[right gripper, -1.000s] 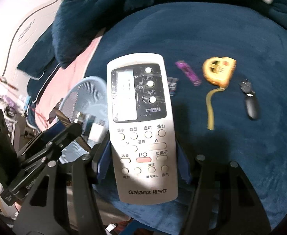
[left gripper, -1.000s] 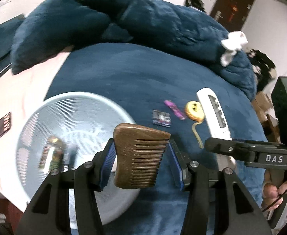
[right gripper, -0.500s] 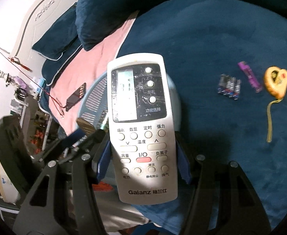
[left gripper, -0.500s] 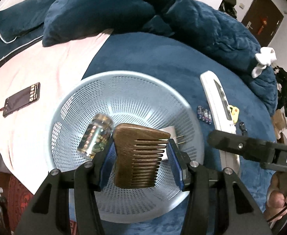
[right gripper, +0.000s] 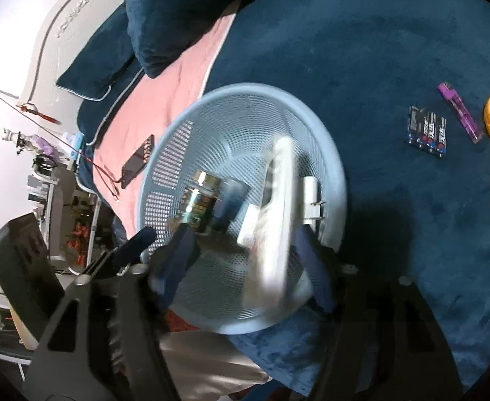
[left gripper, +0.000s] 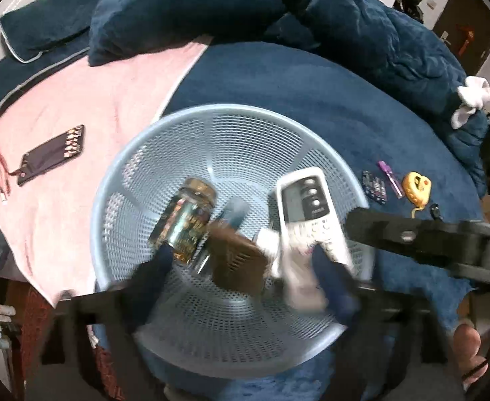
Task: Organize rigid objects
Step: 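Open left tool releasing comb while right tool releases remote into basket, then hold both tools open above basket, then withdraw toward remaining objects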
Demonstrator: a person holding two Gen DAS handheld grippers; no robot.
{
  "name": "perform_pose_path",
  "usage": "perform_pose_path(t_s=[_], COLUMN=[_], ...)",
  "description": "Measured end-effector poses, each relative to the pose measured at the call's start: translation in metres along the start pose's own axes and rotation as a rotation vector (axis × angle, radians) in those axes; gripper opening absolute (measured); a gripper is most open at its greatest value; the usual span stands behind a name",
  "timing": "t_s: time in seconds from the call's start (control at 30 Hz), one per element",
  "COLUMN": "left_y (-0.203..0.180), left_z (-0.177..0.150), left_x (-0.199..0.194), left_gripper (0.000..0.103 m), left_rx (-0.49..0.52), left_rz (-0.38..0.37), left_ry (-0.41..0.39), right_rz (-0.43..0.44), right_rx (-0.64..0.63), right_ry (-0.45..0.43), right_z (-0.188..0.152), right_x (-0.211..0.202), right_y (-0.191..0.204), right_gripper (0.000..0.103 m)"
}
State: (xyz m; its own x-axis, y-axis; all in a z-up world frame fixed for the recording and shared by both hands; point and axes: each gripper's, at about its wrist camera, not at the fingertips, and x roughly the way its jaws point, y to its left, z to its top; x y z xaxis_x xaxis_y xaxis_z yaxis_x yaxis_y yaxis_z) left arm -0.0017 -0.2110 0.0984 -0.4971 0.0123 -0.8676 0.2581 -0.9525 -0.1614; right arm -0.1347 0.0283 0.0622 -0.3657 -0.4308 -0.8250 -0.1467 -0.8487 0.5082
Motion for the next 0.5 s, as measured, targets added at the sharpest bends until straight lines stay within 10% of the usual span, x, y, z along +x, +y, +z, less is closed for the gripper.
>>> perform_pose_path(t_s=[0.1, 0.5], left_y=[0.001, 0.014], left_z=[-0.002, -0.009], left_x=[-0.003, -0.005], left_gripper=[0.102, 0.102], left_rx=[0.015, -0.013], left_rz=[0.072, 0.176], left_ry=[-0.005, 0.009], right_rz=[-0.058, -0.179], right_rx=[-0.021, -0.037], right_ry=[-0.025, 0.011], right_z=[-0.002, -0.01], right_x=[-0.008, -0.012], right_y=[0.001, -0.015], right_gripper=[0.103, 0.103])
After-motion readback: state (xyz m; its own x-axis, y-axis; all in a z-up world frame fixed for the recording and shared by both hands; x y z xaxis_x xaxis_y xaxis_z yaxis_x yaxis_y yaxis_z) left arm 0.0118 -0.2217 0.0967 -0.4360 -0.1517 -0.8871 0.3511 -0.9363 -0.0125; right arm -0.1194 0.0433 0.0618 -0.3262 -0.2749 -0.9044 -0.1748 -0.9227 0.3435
